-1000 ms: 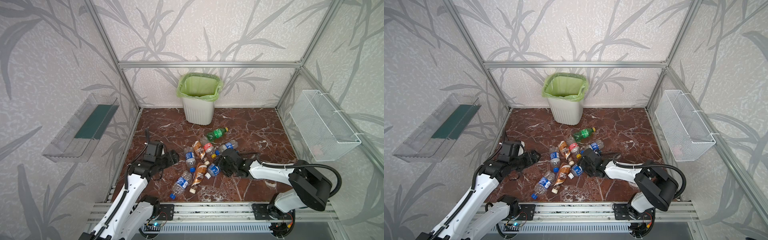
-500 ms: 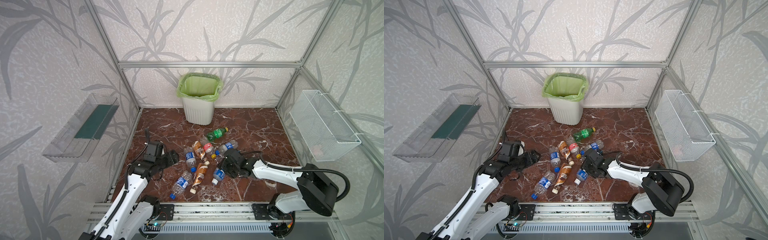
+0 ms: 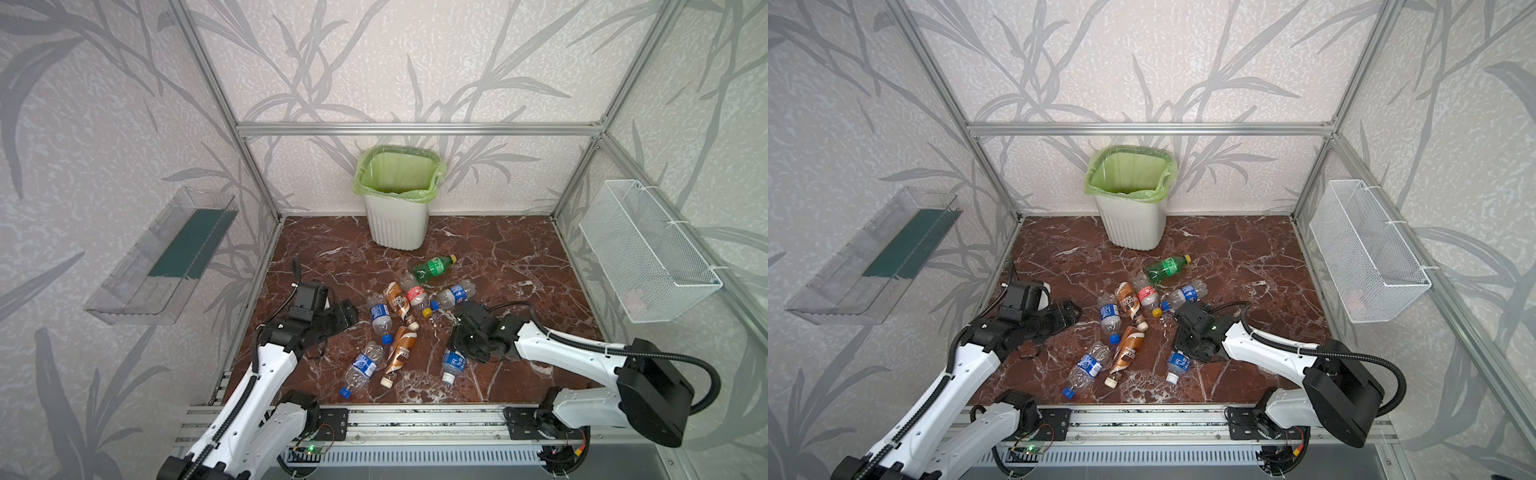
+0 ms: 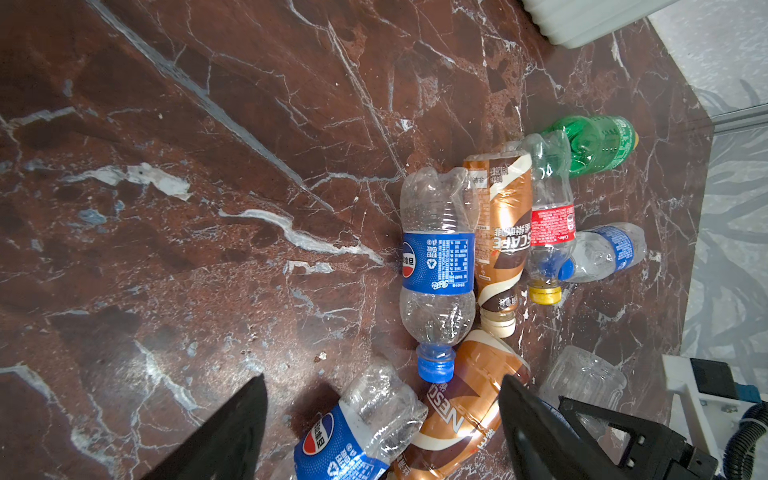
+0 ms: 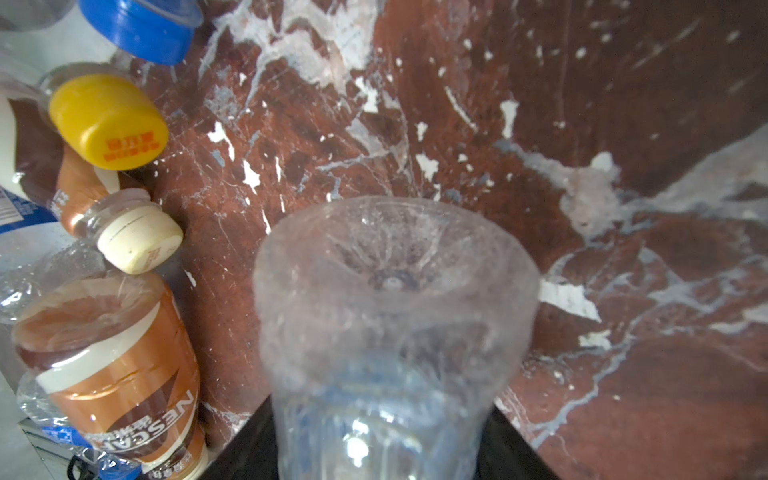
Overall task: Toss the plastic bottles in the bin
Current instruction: 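Lift the blue-labelled bottle with the right gripper over the bin and release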
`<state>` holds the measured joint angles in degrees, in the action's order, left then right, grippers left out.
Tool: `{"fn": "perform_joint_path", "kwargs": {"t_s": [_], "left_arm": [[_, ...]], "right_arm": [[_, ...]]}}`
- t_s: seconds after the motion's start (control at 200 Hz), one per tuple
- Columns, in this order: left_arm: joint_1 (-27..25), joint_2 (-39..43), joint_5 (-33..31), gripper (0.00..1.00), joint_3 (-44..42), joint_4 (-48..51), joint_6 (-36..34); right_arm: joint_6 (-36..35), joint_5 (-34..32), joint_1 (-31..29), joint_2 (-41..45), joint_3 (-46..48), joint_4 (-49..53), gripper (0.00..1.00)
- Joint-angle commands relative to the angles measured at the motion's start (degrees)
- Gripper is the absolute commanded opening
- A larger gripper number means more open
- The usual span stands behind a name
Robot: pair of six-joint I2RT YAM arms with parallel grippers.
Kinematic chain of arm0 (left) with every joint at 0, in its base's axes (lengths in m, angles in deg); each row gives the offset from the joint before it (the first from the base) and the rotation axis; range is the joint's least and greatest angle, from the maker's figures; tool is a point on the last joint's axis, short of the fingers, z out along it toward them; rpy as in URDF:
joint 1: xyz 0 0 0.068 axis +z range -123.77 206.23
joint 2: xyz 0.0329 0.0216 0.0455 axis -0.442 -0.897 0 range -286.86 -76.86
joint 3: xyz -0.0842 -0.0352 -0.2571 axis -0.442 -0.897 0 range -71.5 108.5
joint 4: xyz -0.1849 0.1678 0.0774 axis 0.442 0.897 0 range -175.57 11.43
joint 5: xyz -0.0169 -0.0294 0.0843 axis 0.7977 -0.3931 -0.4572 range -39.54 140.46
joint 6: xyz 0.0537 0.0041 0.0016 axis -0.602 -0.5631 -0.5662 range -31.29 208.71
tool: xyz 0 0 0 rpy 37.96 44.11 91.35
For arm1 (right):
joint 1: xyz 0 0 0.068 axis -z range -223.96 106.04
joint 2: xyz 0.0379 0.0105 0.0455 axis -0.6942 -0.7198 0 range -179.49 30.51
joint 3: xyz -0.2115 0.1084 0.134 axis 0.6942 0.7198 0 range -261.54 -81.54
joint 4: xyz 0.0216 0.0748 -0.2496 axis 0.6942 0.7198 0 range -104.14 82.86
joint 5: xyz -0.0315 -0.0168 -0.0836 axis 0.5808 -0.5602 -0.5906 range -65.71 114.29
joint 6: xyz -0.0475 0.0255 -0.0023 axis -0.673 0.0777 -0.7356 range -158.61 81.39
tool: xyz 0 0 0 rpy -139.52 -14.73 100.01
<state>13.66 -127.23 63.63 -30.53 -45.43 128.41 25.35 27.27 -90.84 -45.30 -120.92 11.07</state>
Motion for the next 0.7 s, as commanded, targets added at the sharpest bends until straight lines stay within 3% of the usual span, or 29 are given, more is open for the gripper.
{"fn": "perform_joint_path", "kwargs": {"t_s": [0.0, 0.185, 0.31, 0.4, 0.455, 0.575, 0.6, 0.695], "left_arm": [[0.00, -0.12, -0.60, 0.87, 2.17, 0.07, 0.38], [-0.03, -0.39, -1.58, 0.87, 2.69, -0.07, 0.07], [0.00, -1.65, -1.55, 0.87, 4.62, 0.45, -0.33], [0.10, -2.01, -1.36, 0.87, 5.95, 0.23, -0.01], [0.14, -2.42, -1.02, 0.87, 6.55, -0.07, 0.54], [0.27, -2.97, -0.33, 0.87, 8.28, 0.37, 1.69], [0.21, -2.83, -0.24, 0.87, 8.62, 0.61, 1.69], [0.32, -1.51, -0.57, 0.87, 8.92, 0.97, 1.97]], "right_arm": [[-6.37, -1.50, 0.25, 1.49, -2.94, 0.35, 0.63], [-17.82, -7.79, 0.86, 3.57, -12.18, -1.01, 0.62], [-31.93, -9.18, 5.13, -1.29, -31.41, -1.87, 0.62], [-40.93, -8.59, 9.47, -11.99, -59.85, -1.96, 0.65], [-42.36, -8.40, 11.47, -22.38, -81.05, 1.99, 0.71], [-37.10, -9.43, 15.15, -54.22, -141.44, 22.14, 0.90], [-34.29, -8.04, 16.48, -53.25, -138.19, 21.15, 1.00], [-32.79, -8.78, 17.41, -39.55, -107.95, 11.24, 0.99]]}}
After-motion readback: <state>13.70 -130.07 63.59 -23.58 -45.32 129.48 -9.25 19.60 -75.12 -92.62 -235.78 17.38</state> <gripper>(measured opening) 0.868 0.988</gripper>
